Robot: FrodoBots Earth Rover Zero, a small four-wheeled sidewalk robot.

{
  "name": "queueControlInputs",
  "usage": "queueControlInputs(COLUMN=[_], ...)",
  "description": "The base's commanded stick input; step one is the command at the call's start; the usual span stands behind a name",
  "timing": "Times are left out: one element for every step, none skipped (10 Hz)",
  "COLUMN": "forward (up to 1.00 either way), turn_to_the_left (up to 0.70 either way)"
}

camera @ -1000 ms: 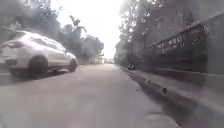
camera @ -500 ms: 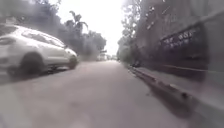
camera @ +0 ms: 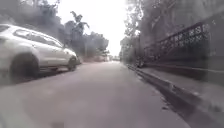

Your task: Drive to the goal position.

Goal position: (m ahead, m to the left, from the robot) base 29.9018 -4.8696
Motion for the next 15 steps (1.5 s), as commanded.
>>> queueControlInputs(forward=[1.00, 1.00, 1.00, 1.00, 1.00, 1.00, 1.00, 1.00, 1.00, 1.00, 1.00, 1.00, 1.00, 1.00, 1.00], turn_to_the_left=[0.00, 0.00, -0.16, -0.31, -0.33, -0.33, -0.33, -0.33, -0.31, -0.23, 0.00, 0.00, 0.00, 0.00, 0.00])
